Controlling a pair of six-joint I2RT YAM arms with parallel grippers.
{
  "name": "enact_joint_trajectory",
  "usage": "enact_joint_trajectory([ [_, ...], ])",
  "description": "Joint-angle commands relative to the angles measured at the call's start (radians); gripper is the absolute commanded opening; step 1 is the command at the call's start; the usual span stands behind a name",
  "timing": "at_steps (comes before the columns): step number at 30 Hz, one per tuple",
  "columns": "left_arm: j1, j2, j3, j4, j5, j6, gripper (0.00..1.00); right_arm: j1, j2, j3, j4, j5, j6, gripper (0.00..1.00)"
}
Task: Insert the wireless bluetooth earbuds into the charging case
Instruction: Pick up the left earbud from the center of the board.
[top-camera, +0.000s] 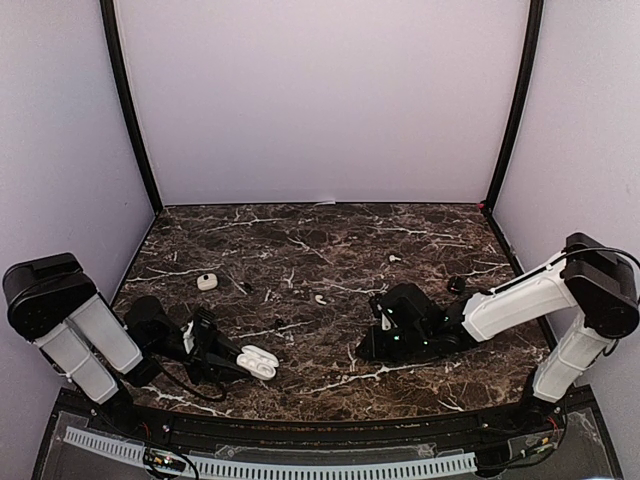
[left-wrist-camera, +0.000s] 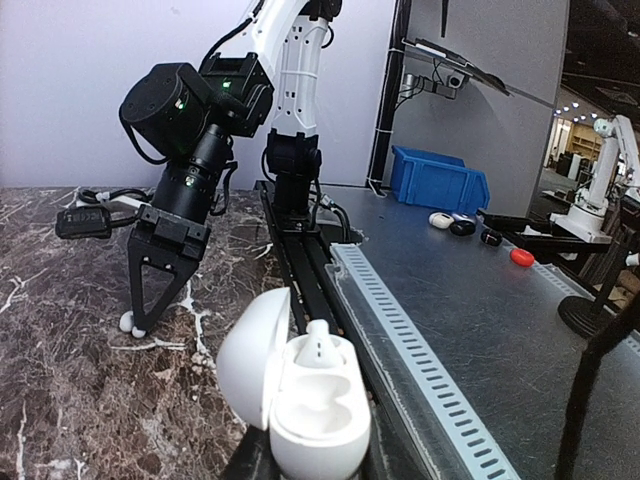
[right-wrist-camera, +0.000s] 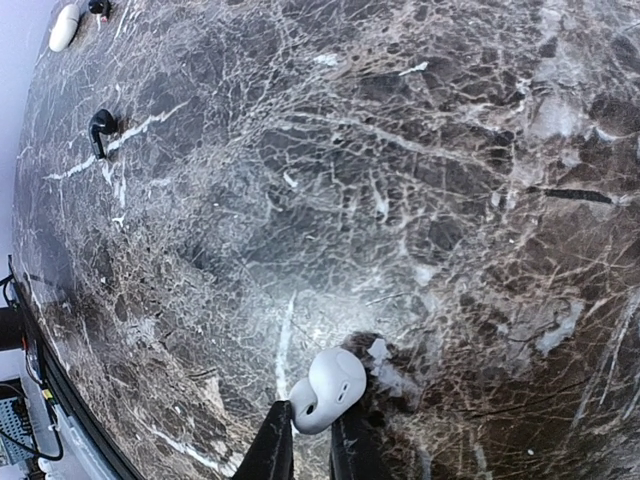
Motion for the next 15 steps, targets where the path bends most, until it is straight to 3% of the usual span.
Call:
enact_joint_trajectory([
  [1,-0.010,-0.032,0.005,-0.010,-0.005,0.048,0.00,-0.006,0.004,0.021,-0.029,0.022,-0.026,0.13],
  [8,-0.020,-0.075,0.008,-0.103,-0.021,0.111,0.00,-0.006,0.007,0.038,-0.058,0.049,-0.028,0.12],
  [15,-0.045,-0.151,0.019,-0.261,-0.051,0.214,0.00,-0.006,-0.008,0.040,-0.078,0.055,-0.065,0.03],
])
